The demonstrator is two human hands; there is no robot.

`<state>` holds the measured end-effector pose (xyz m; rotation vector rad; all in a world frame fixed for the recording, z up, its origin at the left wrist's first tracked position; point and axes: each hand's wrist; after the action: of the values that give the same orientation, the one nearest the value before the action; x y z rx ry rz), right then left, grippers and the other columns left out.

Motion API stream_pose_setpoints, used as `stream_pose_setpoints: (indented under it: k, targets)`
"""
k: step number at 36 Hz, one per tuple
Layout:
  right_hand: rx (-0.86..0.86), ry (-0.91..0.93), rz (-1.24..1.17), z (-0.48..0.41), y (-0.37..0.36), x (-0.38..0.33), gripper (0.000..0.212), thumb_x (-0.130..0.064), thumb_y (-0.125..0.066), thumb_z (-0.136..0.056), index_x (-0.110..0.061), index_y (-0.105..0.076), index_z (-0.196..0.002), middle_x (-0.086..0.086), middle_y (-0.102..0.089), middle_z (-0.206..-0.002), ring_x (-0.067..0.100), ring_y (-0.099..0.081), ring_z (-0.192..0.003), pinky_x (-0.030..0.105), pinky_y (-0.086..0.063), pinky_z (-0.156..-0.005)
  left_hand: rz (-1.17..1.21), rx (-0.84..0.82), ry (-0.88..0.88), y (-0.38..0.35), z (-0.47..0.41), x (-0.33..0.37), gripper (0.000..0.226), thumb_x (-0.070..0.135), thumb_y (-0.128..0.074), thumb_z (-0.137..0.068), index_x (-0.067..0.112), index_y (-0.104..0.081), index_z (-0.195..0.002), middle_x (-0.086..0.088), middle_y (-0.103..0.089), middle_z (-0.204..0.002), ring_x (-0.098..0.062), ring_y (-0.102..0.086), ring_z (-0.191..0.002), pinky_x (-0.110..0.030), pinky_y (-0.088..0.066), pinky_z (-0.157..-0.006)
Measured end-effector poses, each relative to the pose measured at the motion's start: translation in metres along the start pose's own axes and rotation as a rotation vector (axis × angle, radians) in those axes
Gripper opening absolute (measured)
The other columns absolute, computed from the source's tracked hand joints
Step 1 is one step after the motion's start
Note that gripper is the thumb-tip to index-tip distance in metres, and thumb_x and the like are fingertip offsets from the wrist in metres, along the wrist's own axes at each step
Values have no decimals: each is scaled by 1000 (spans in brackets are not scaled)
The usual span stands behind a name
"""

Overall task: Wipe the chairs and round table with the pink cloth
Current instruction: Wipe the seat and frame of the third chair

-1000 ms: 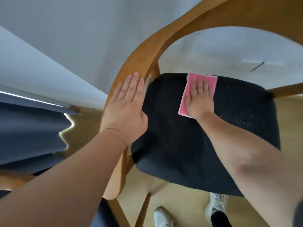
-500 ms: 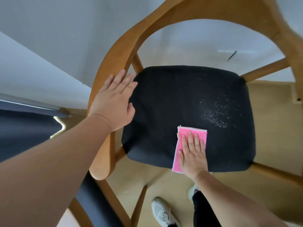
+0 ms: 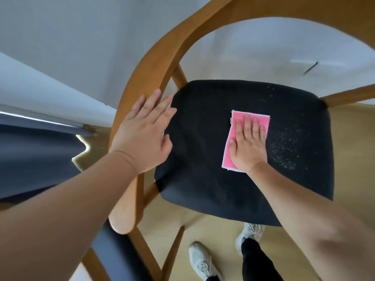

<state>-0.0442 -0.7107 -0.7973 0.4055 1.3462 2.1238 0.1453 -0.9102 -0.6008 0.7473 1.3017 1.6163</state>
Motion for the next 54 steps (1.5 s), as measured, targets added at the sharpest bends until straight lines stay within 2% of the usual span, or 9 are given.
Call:
stream_pose_setpoints:
  k: [8, 18, 27, 31, 38, 41, 43, 46, 54]
  targets:
    - [99, -39, -67, -108, 53, -16, 68, -47, -2, -97, -15, 0, -156, 13, -3, -163, 35, 1, -149, 49, 5, -120, 28, 16, 7, 0, -1, 1, 56, 39, -32, -90, 17, -42, -140, -4, -31, -152, -21, -11, -145, -42, -10, -117]
    - [92, -10, -47, -140, 68, -31, 66, -47, -4, -98, -15, -14, -156, 14, -18, -161, 36, -14, -148, 50, -5, -121, 61, 75, -3, -3, -2, -3, 46, 33, -37, -87, 19, -58, -125, -2, -44, -145, -22, -16, -144, -42, -11, -118]
    - [75, 59, -24, 8, -5, -32, 64, -43, -4, -100, -10, 0, -155, 14, -4, -163, 33, 3, -150, 47, 7, -121, 14, 67, -9, -5, -1, -4, 42, 34, -36, -91, 21, -57, -126, -2, -44, -144, -24, -14, -144, -45, -11, -117]
    - [43, 112, -32, 93, -40, -38, 64, -41, -21, -98, -9, -10, -152, 15, -13, -161, 35, -8, -149, 51, -6, -120, -4, 99, -19, -7, 0, -4, 42, 34, -36, -91, 21, -56, -126, -3, -45, -144, -25, -16, -144, -45, -11, -117]
    - [1, 128, -33, 116, -45, -31, 63, -43, -18, -98, -12, -10, -153, 10, -9, -161, 32, -7, -149, 48, -6, -119, -167, 55, -16, -10, 1, 1, 45, 36, -37, -92, 22, -49, -133, -5, -39, -148, -29, -9, -144, -43, -3, -116]
    - [12, 138, -46, 132, -51, -17, 62, -41, -25, -98, -11, -19, -152, 11, -18, -160, 32, -13, -148, 49, -12, -117, -166, 65, -47, -13, 1, 14, 46, 31, -42, -90, 17, -50, -133, -7, -45, -143, -27, -26, -140, -43, -11, -116]
    - [17, 170, -28, 139, -56, -5, 62, -42, -25, -98, -11, -21, -151, 11, -21, -159, 33, -13, -148, 50, -13, -117, -1, 60, -60, -21, -1, 37, 47, 24, -47, -88, 15, -50, -134, -7, -47, -141, -25, -37, -135, -41, -23, -112]
    - [11, 199, -22, 146, -60, 11, 60, -42, -23, -99, -12, -20, -151, 11, -21, -159, 33, -14, -148, 50, -15, -116, 224, -12, -57, -47, -2, 86, 52, 21, -50, -88, 17, -44, -139, -4, -38, -148, -22, -36, -134, -36, -30, -108]
    - [102, 210, -66, 157, -71, 32, 59, -41, -27, -99, -12, -21, -151, 11, -24, -158, 33, -20, -147, 51, -18, -116, 248, -342, -26, -132, -10, 157, 73, 17, -39, -91, 24, 2, -150, 2, 14, -158, -21, 11, -144, -42, -1, -117]
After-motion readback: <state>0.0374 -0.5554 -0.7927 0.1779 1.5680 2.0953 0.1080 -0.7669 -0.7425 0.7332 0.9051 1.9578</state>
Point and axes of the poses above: each hand's wrist, its own z-axis away from the middle knuckle, its own y-axis out of the back of the hand, x = y × z
